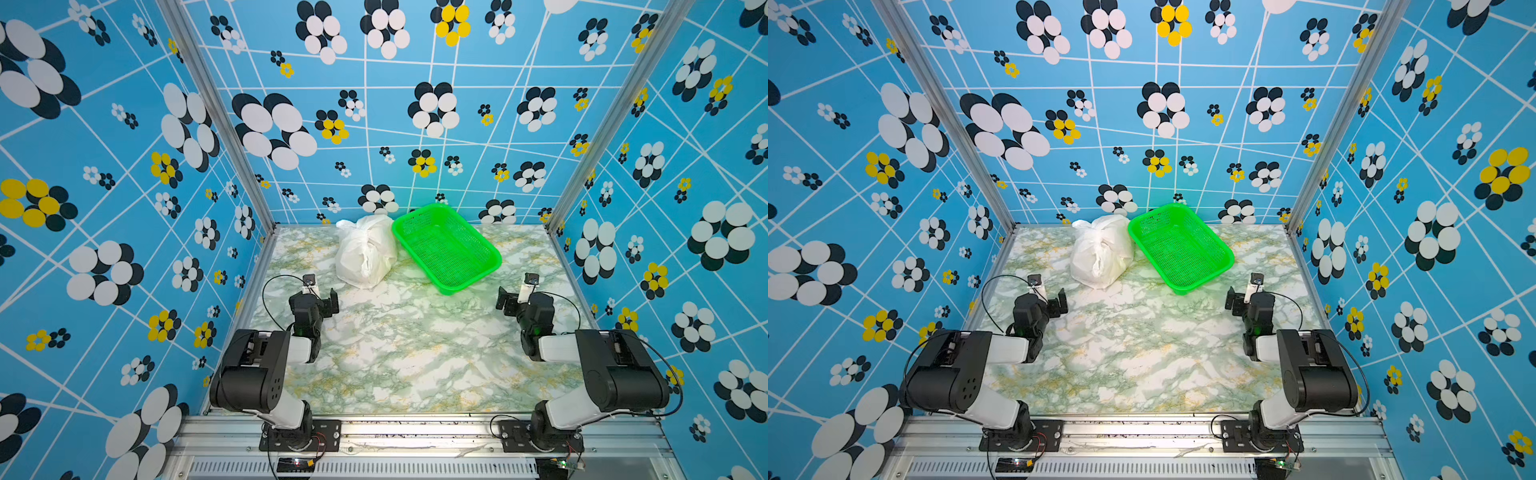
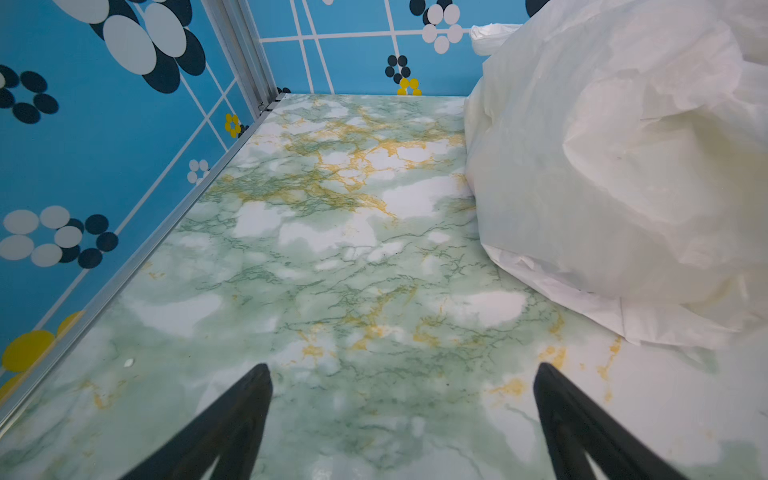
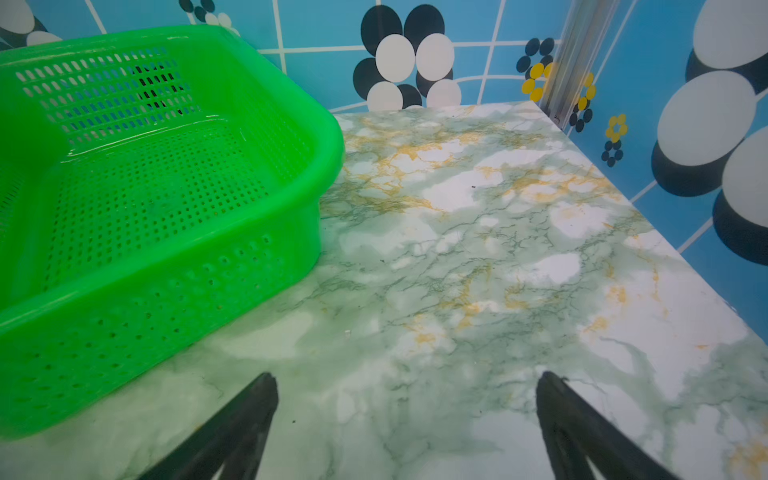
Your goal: Untie the knot of the plastic bag and take out the fruit
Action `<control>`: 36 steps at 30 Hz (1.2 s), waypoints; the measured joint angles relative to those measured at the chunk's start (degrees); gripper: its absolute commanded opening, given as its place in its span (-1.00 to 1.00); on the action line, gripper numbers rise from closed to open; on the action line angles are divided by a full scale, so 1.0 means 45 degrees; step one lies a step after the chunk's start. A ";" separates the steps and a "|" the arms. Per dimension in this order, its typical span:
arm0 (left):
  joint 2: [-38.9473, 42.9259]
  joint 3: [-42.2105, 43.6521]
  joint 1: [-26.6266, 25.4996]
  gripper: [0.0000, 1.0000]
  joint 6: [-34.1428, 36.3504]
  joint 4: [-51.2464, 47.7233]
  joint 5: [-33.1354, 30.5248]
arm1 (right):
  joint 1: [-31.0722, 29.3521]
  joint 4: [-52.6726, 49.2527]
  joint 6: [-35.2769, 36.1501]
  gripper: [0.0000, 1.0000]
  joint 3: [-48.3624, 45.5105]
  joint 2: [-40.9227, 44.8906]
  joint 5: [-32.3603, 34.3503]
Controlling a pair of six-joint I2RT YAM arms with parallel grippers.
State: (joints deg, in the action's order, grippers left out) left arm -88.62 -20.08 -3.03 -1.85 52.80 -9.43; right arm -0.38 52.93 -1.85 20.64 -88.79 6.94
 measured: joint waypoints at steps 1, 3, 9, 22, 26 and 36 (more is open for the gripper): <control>0.0000 0.0005 0.0000 0.99 0.0000 0.0000 0.0000 | 0.0000 0.0000 0.0000 0.99 0.0000 0.0000 -0.0005; 0.0000 0.0000 0.0000 0.99 0.0000 0.0000 0.0000 | 0.0000 0.0000 0.0000 0.98 0.0000 0.0000 -0.0005; 0.0000 0.0000 0.0015 0.99 -0.0005 -0.0005 0.0024 | 0.0000 0.0000 0.0005 0.99 0.0000 0.0000 -0.0005; 0.0000 -0.0010 0.0073 0.99 0.0000 -0.0005 0.0155 | 0.0000 0.0000 0.0005 0.99 0.0000 0.0000 -0.0005; 0.0000 -0.0010 0.0073 0.99 0.0019 -0.0005 0.0189 | 0.0000 0.0000 0.0000 0.99 0.0000 0.0000 0.0000; 0.2861 -0.1243 -0.0831 0.99 0.0214 -0.3628 -0.0296 | -0.0019 -0.2715 -0.1375 0.99 -0.0097 0.4979 0.2331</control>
State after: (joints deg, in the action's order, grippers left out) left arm -75.75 -25.67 -6.76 -0.89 36.47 -10.76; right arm -0.47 40.71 -8.03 20.21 -66.39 17.43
